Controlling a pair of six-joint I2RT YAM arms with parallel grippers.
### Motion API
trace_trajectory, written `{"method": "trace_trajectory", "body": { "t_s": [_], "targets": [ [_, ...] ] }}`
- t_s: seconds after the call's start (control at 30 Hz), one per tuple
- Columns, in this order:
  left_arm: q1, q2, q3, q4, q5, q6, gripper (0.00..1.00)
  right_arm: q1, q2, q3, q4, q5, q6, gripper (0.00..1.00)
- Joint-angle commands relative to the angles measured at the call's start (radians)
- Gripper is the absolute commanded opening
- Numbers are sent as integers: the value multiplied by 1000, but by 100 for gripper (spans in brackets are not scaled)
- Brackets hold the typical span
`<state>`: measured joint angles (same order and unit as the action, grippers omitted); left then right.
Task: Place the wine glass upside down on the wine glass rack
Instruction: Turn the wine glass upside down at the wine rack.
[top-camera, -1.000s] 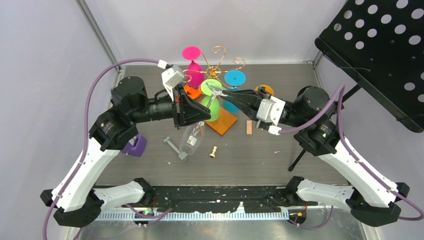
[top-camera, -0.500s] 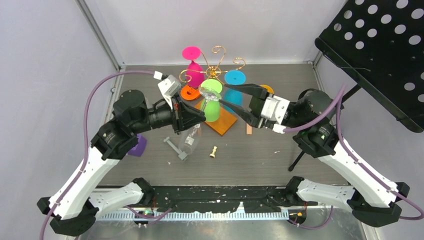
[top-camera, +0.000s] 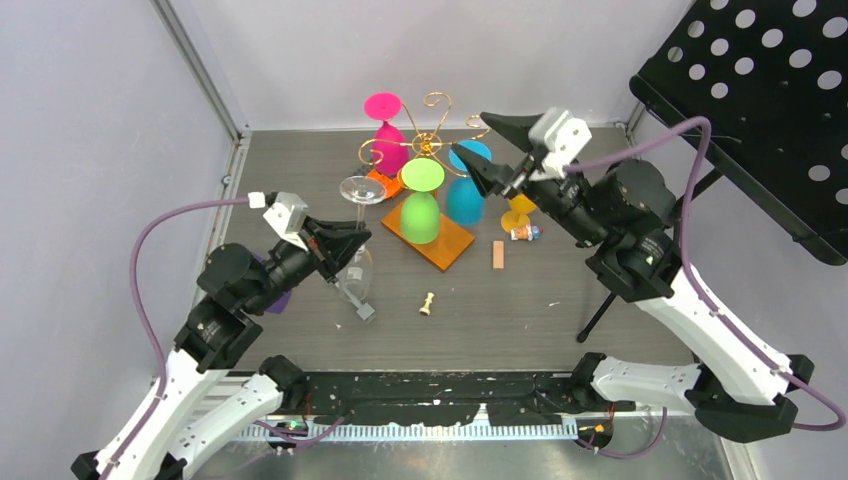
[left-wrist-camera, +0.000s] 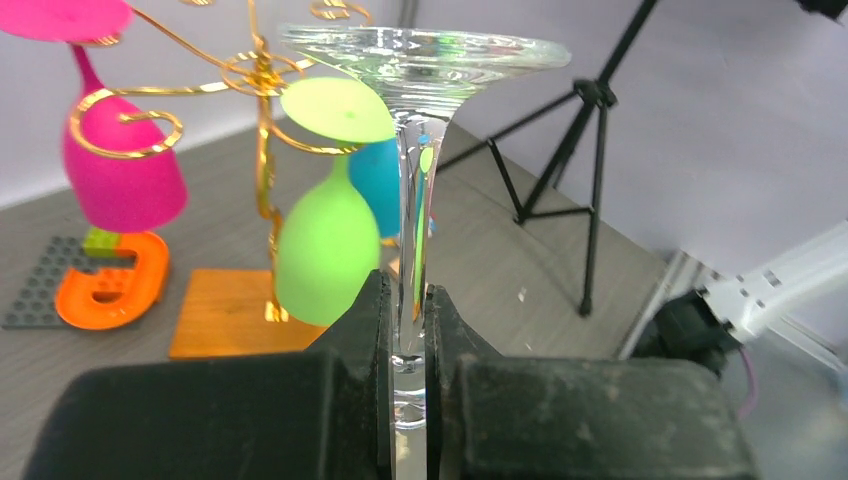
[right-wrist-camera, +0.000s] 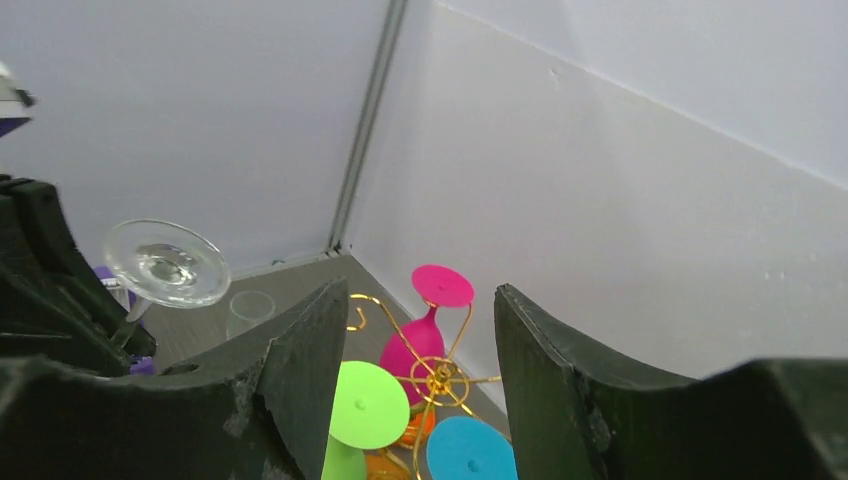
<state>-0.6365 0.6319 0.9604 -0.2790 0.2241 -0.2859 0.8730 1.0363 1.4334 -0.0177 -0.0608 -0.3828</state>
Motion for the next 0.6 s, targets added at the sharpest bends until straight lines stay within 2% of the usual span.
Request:
{"method": "trace_trajectory", "body": {
  "t_s": [0.0, 0.1, 0.17, 0.37, 0.43, 0.57],
  "targets": [
    [42, -38, -141, 340, -67, 43, 0, 1, 41, 95, -194, 183, 103, 62],
    [59, -37, -254, 550, -85, 53, 0, 0, 64, 122, -244, 202, 133, 64],
    [59, -23, -301, 632, -116, 67, 0, 0, 110, 187, -326, 229, 157, 65],
    [58, 38, -291, 676, -174, 125, 0, -9, 338, 523, -622, 271, 258, 65],
    [59, 46, -292, 702, -186, 125, 0, -34, 429, 689, -736, 268, 307, 65],
    [59, 56, -296, 716, -184, 124, 0, -112, 613, 919, -886, 150, 442, 62]
  ]
}}
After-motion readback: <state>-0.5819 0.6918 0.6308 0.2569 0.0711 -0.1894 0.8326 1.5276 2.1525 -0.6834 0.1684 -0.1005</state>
